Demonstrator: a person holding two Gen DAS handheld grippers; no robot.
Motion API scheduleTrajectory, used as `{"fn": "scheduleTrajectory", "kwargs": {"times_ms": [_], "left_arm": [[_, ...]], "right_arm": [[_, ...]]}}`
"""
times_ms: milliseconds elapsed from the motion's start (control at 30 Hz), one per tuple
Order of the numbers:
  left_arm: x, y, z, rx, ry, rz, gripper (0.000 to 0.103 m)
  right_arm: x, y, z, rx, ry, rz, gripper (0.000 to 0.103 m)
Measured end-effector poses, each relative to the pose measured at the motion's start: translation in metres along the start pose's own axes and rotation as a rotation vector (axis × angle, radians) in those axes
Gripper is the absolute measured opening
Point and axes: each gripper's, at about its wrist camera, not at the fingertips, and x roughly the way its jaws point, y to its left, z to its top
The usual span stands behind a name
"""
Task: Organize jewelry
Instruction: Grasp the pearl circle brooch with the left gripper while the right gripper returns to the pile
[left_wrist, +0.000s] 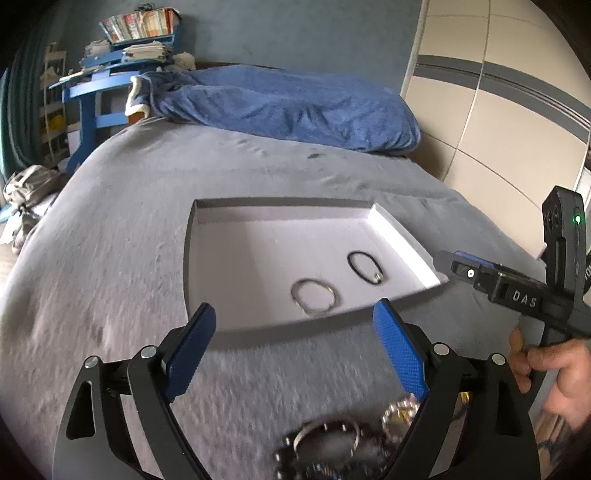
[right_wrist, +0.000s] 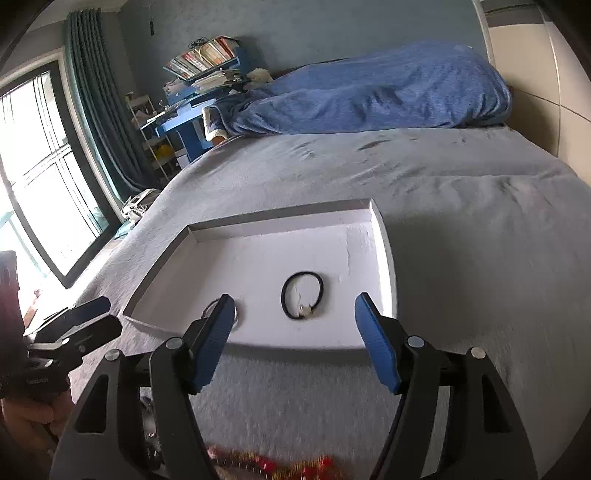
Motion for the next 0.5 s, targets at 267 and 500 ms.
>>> {"fn": "scheduleTrajectory", "kwargs": {"times_ms": [267,500], "left_arm": [[-0.016,-0.016,-0.026,0.072,0.03,-0.026,0.088],[-0.016,-0.039,-0.041,0.157,0.073,-0.104,0.088]], "right_arm": [[-0.026,-0.013,-0.024,0.045,0.002,-0.026,0.075],[-0.034,-0.018,-0.039,0.074,0.022,-0.062,0.075]]}}
